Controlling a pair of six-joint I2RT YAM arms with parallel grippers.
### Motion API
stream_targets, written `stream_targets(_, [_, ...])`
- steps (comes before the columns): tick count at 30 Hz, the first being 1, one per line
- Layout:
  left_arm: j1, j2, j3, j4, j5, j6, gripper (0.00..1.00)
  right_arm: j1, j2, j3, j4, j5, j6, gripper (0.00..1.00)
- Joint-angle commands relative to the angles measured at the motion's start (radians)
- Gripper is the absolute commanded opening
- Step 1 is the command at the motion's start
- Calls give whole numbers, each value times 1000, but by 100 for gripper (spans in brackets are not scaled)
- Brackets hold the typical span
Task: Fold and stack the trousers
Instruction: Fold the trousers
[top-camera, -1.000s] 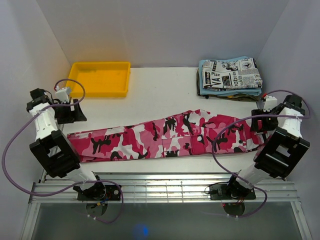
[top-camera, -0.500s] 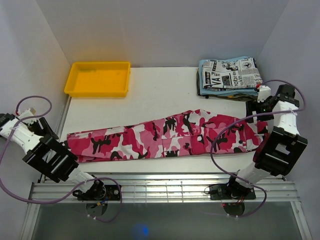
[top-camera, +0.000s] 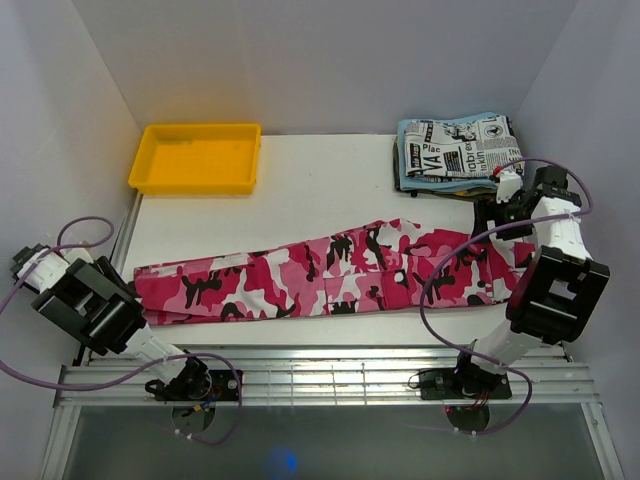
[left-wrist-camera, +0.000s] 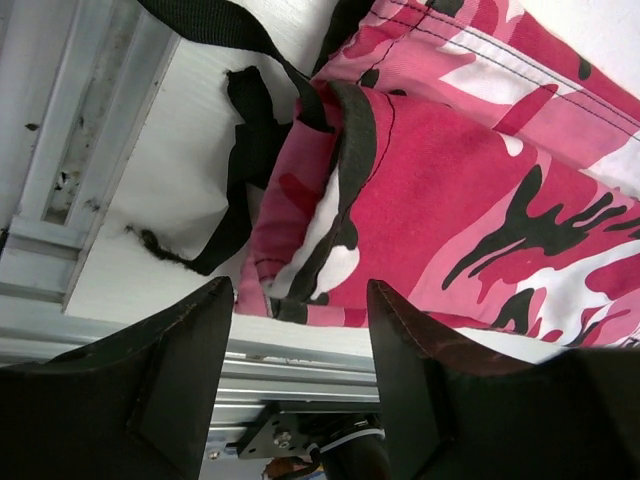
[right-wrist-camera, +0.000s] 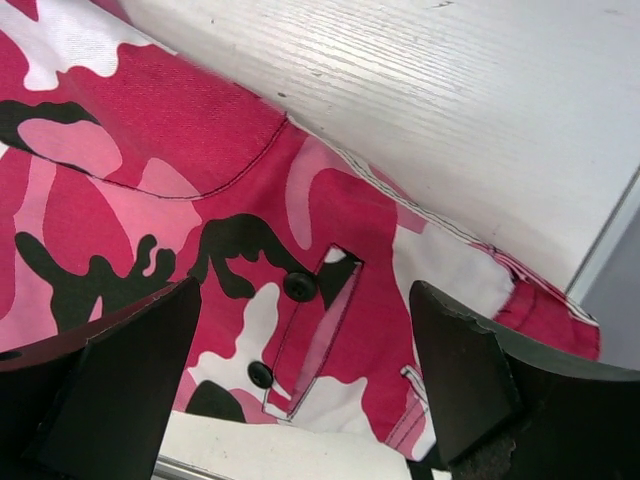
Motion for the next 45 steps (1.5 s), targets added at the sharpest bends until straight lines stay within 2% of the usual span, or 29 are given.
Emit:
stream_targets(1, [-8,18,-25,72,37,-34,66,20,27,24,-18,-41,-9,90])
stream_targets(8, [-17,61,-5,95,57,-64,49,20,49,12,0,-38,-1,90])
stream_targets(9, [-24,66,4,91,61,-66,40,20,47,9,3,-38,-1,90])
stream_targets(12, [-44,57,53,68,106,-80,22,20,44,3,5,-38,-9,90])
stream_targets(13, [-60,38,72,59,135,-81,10,18,46,-3,5,-36,-15,90])
stream_targets(15, [-142,12,134,45,153,-91,0,18,52,-17,2,-38,-41,92])
stream_targets(16, [-181,-21,156,43,155,-94,0,20,57,-25,2,-35,-50,96])
stream_targets(17, [-275,-37,202,45,155,-100,0,20,66,-34,8,-29,-56,100])
stream_targets(19, [-369,-51,257,51,159,-147,0,18,73,-75,51,-9,-65,86])
stream_targets(20, [-450,-43,335,52,176,-166,0,18,81,-89,65,-3,-67,82])
stream_targets(23, [-569,13,464,65,187,-226,0,17,110,-103,68,1,-59,70])
stream_targets(24, [-584,21,536,89,216,-235,0,17,113,-105,68,2,-59,68])
stream_targets(28, [-607,15,610,146,278,-256,0,12,110,-114,68,8,-62,62])
stream_targets(30, [-606,-14,592,113,238,-229,0,11,110,-117,57,19,-73,60])
stream_targets(34, [-526,-132,352,88,192,-160,0,9,124,-122,50,44,-87,56])
stream_targets(36, [-436,-184,258,40,202,-83,0,7,139,-119,45,60,-91,54])
stream_targets(37, [-376,-199,159,23,187,-48,0,6,150,-116,43,67,-93,54])
stream_targets(41, [-218,-244,-82,20,100,92,0,1,172,-102,30,76,-98,49])
stream_targets(45, [-123,-217,-200,68,29,193,0,1,184,-79,8,71,-102,46])
